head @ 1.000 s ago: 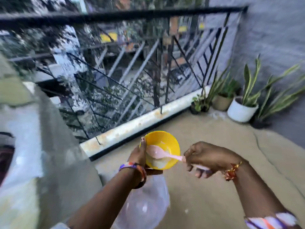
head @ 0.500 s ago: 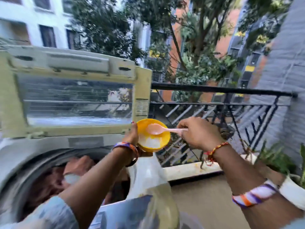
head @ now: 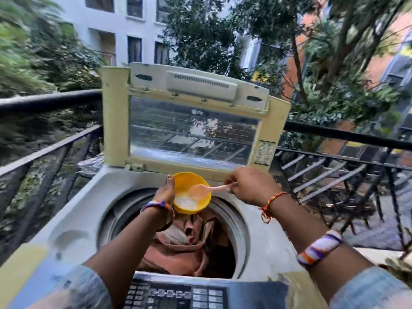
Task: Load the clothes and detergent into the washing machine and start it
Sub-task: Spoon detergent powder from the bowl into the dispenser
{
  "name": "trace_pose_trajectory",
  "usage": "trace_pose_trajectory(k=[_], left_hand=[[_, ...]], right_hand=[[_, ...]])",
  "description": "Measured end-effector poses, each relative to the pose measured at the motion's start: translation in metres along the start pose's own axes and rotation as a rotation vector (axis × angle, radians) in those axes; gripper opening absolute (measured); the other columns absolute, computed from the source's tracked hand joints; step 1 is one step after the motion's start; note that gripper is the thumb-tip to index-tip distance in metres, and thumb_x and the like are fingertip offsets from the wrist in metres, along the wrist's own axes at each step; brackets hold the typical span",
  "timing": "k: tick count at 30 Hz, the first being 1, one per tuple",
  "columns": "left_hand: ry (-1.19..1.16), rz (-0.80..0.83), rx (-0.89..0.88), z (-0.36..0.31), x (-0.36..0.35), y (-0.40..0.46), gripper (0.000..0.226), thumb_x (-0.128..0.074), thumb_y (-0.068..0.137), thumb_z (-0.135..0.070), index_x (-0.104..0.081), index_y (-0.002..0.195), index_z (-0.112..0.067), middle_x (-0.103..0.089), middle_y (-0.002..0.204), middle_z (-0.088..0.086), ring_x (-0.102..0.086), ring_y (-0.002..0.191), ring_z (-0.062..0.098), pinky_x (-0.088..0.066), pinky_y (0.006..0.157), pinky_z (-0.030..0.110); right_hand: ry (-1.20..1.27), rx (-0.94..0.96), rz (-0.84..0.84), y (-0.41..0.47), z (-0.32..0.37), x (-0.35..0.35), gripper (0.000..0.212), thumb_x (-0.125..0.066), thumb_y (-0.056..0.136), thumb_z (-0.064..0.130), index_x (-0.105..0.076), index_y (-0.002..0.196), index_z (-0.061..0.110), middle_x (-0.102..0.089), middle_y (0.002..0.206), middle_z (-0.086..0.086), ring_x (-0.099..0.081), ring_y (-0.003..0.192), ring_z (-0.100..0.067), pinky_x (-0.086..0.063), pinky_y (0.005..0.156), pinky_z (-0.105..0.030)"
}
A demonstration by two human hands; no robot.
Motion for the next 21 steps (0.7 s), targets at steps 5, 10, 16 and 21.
trace_pose_trajectory(k=[5, 10, 16, 21], left_hand=[[-0.095, -0.059, 0.078, 0.025, 0.026, 0.023, 0.063, -0.015, 0.1, -0.043, -0.033, 0.14, 0.002, -0.032, 0.148, 0.022, -0.035, 0.136, 0.032, -0.029, 0.109, 0.032], [-0.177, -0.056, 0.163, 0.042, 0.035, 0.046, 0.068, -0.02, 0.098, -0.049, -0.039, 0.137, 0.003, -0.039, 0.144, 0.022, -0.044, 0.13, 0.036, -0.037, 0.108, 0.038], [-0.285, -0.023, 0.238, 0.06, 0.046, 0.082, 0.073, -0.032, 0.09, -0.061, -0.044, 0.134, -0.003, -0.049, 0.137, 0.019, -0.05, 0.123, 0.039, -0.04, 0.104, 0.047], [-0.248, -0.078, 0.246, 0.061, 0.056, 0.097, 0.062, -0.026, 0.098, -0.046, -0.043, 0.135, 0.001, -0.045, 0.14, 0.017, -0.046, 0.128, 0.034, -0.038, 0.104, 0.035]], right_hand=[[0.071, 0.123, 0.185, 0.033, 0.045, -0.024, 0.021, -0.058, 0.083, 0.023, -0.07, 0.1, 0.026, -0.068, 0.104, -0.008, -0.061, 0.098, -0.026, -0.043, 0.069, -0.028], [0.1, 0.097, 0.231, 0.069, 0.055, -0.049, 0.02, -0.06, 0.082, 0.018, -0.071, 0.098, 0.018, -0.068, 0.085, -0.009, -0.06, 0.07, -0.014, -0.043, 0.058, -0.023], [0.889, -0.092, 0.696, 0.086, 0.037, -0.104, 0.024, -0.042, 0.098, 0.026, -0.058, 0.089, 0.011, -0.066, 0.077, -0.005, -0.061, 0.046, -0.003, -0.047, 0.04, -0.015], [1.196, -0.295, 0.609, 0.1, 0.018, -0.147, 0.054, -0.023, 0.098, 0.042, -0.058, 0.094, 0.002, -0.072, 0.069, -0.011, -0.069, 0.055, -0.016, -0.056, 0.046, -0.024]])
Point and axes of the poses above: each hand's wrist, its own y-axis towards the middle knuckle, its own x-axis out of the back of the hand, z = x × y, the point moved 4 cm from there along y, towards the middle knuckle
